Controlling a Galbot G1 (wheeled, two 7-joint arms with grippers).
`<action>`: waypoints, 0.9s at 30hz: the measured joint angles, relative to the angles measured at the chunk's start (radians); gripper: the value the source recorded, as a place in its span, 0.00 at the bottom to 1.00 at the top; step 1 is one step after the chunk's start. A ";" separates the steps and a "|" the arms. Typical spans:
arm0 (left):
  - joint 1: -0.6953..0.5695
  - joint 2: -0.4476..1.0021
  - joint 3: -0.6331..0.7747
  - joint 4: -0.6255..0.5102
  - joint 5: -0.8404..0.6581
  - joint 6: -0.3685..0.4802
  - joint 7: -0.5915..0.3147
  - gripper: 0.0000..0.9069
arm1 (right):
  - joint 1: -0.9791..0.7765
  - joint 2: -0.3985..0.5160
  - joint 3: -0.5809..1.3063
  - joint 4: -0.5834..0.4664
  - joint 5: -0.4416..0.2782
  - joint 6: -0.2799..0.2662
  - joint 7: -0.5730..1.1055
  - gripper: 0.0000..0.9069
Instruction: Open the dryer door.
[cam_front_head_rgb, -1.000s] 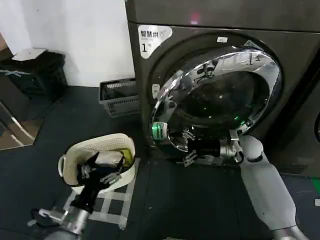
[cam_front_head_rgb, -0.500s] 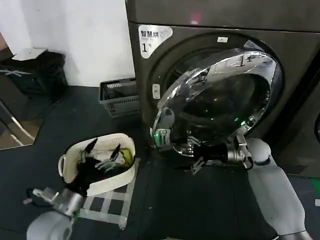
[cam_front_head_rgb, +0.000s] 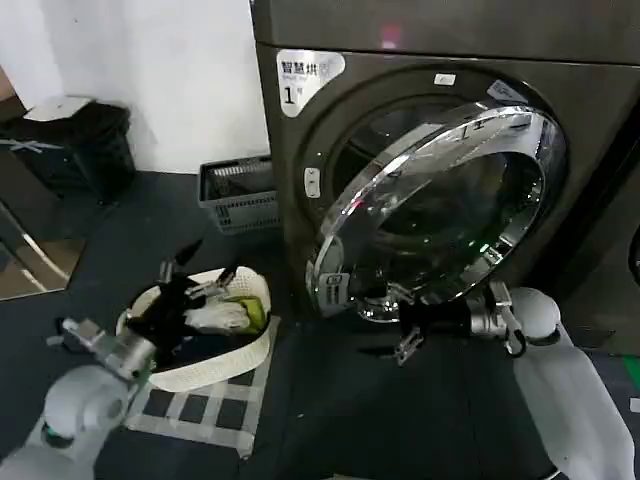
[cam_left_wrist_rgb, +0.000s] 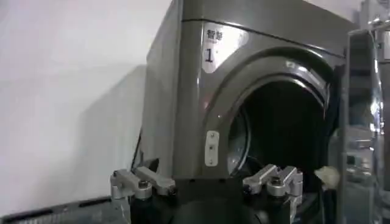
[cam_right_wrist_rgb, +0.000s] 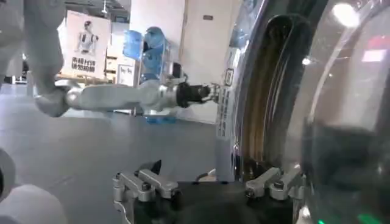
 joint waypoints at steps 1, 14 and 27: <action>-0.020 0.018 0.020 0.010 -0.008 0.000 0.000 1.00 | -0.007 0.000 0.004 0.005 0.000 0.000 0.000 1.00; -0.374 0.102 0.343 0.170 -0.093 -0.012 0.031 1.00 | -0.086 -0.022 0.085 0.016 0.000 0.005 0.001 1.00; -0.677 0.026 0.661 0.312 -0.118 -0.025 0.081 1.00 | -0.179 -0.011 0.322 -0.012 0.015 0.019 0.001 1.00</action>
